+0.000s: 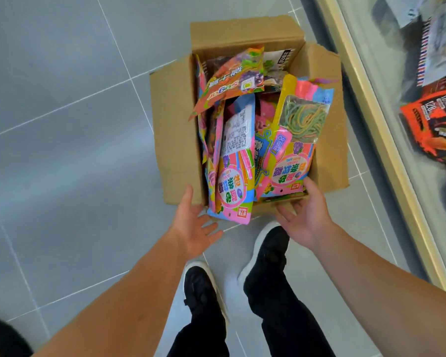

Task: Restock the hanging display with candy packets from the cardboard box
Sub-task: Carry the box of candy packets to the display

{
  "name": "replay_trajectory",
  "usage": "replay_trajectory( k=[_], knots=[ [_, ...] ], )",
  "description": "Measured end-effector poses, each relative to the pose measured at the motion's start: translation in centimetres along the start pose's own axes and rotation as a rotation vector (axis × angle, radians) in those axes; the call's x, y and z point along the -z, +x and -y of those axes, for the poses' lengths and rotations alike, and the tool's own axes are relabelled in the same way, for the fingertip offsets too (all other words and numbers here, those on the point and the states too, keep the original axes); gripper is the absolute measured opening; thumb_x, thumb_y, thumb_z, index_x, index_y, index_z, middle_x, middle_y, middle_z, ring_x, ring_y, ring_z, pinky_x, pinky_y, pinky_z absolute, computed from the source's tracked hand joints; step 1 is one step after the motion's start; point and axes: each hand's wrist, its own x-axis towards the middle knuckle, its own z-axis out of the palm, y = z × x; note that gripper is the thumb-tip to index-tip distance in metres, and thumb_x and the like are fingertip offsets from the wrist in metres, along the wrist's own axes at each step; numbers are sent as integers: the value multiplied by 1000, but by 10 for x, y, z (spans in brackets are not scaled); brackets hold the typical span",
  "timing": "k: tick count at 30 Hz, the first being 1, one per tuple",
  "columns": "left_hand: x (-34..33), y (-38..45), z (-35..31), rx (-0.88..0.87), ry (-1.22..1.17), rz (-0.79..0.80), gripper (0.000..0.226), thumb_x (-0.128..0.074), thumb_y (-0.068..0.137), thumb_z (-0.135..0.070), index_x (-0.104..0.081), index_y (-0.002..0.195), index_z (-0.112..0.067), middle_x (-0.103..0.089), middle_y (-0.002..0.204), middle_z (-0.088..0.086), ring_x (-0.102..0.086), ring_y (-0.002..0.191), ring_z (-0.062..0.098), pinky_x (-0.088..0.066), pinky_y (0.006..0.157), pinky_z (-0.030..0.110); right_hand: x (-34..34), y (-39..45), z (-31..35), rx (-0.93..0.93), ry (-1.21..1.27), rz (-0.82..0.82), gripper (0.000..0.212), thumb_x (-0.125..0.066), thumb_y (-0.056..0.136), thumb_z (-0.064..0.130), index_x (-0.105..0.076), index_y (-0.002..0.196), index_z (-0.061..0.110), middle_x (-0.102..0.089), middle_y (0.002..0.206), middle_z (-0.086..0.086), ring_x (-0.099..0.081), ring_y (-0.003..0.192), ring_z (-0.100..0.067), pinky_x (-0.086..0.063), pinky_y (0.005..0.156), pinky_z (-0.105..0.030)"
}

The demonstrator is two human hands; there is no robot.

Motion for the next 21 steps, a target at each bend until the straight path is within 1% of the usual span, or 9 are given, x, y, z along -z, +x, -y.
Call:
replay_trajectory(
  k=[2, 4, 6, 8, 12, 15, 17, 19, 21],
  knots=[
    [-16, 5, -16, 15, -7, -8, 94, -41, 84, -77, -27, 151, -13, -43, 147, 13, -35, 139, 34, -33, 113, 52, -8, 9, 25, 9, -15, 13, 51, -63, 83, 57, -62, 128, 34, -55, 134, 10, -52, 123, -23, -37, 113, -41],
    [-33, 9, -31, 15, -13, -24, 96, -42, 82, -78, -30, 150, -11, -45, 144, 14, -39, 136, 33, -35, 111, 52, -18, 17, 49, 18, -26, 5, 52, -63, 84, 56, -58, 132, 37, -50, 140, 12, -51, 123, -23, -39, 110, -39],
    [-57, 13, -49, -2, 1, -28, 93, -43, 82, -78, -38, 146, -11, -51, 139, 13, -45, 131, 30, -37, 109, 50, -29, 25, 75, 28, -5, 3, 50, -62, 86, 53, -56, 134, 39, -49, 141, 13, -53, 118, -21, -44, 102, -35],
    [-75, 15, -67, -18, 6, -42, 90, -44, 82, -77, -41, 144, -11, -52, 137, 11, -46, 131, 27, -38, 109, 49, -41, 33, 96, 29, 27, 21, 52, -62, 87, 52, -52, 137, 41, -47, 144, 14, -54, 115, -21, -44, 95, -35],
    [-104, 12, -110, -57, 70, -48, 80, -44, 85, -74, -40, 145, -21, -47, 142, 8, -40, 136, 25, -37, 110, 50, -62, 48, 139, 39, 31, 54, 57, -64, 88, 50, -48, 141, 39, -42, 147, 12, -54, 118, -24, -44, 99, -39],
    [-110, 10, -141, -107, 191, -82, 62, -42, 91, -67, -52, 134, -23, -56, 132, 5, -49, 126, 24, -41, 107, 49, -75, 56, 154, 38, 26, 34, 42, -56, 97, 37, -50, 138, 30, -48, 137, 9, -54, 120, -24, -45, 98, -37],
    [-107, 9, -167, -145, 312, -147, 48, -42, 95, -61, -56, 124, -24, -61, 118, 6, -54, 117, 23, -43, 105, 46, -90, 59, 150, 0, -23, -8, 30, -53, 99, 29, -53, 129, 30, -57, 119, 9, -58, 114, -23, -47, 89, -35],
    [-105, 13, -190, -184, 478, -239, 40, -43, 96, -57, -53, 122, -28, -61, 107, 1, -56, 110, 24, -46, 98, 42, -102, 62, 138, -56, -49, -40, 22, -52, 98, 24, -53, 119, 31, -57, 102, 9, -60, 104, -23, -48, 78, -34],
    [-99, 20, -214, -221, 648, -343, 36, -47, 95, -55, -52, 120, -31, -59, 113, -2, -57, 110, 25, -48, 93, 41, -116, 66, 126, -95, -15, -40, 23, -52, 97, 20, -50, 118, 31, -57, 98, 7, -61, 97, -25, -50, 73, -36]
  ],
)
